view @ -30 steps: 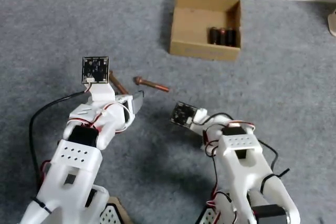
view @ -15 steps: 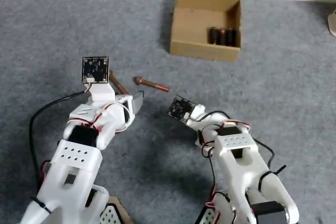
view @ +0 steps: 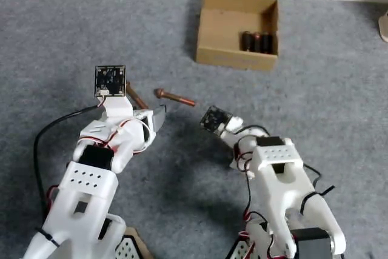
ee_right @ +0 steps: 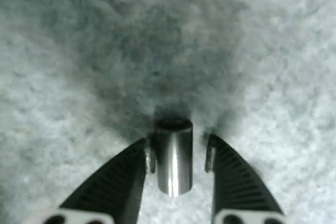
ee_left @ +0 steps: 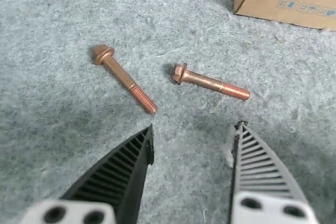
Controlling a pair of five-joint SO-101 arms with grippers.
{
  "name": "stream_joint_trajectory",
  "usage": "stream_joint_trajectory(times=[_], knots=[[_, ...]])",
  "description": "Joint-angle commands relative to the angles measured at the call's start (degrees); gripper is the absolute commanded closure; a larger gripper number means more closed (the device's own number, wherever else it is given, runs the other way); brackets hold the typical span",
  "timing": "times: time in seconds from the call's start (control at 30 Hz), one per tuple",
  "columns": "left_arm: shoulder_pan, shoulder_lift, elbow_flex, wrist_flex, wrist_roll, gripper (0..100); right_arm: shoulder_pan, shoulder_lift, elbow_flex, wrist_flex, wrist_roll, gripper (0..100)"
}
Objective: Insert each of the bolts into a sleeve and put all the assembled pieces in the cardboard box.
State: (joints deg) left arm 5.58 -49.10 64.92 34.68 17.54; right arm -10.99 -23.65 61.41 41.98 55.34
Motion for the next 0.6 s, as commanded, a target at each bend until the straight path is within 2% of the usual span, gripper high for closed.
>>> stream_joint_trajectory(times=[0.0,0.57], knots=[[-0.31,-0.31,-1.63,-1.14,0.44,76,1.36,-0.84,-4.09,2.51,-0.7,85.3],[-0.22,-0.31,-1.63,-1.14,0.44,76,1.19,-0.13,-1.98,3.3,-0.26,85.4]])
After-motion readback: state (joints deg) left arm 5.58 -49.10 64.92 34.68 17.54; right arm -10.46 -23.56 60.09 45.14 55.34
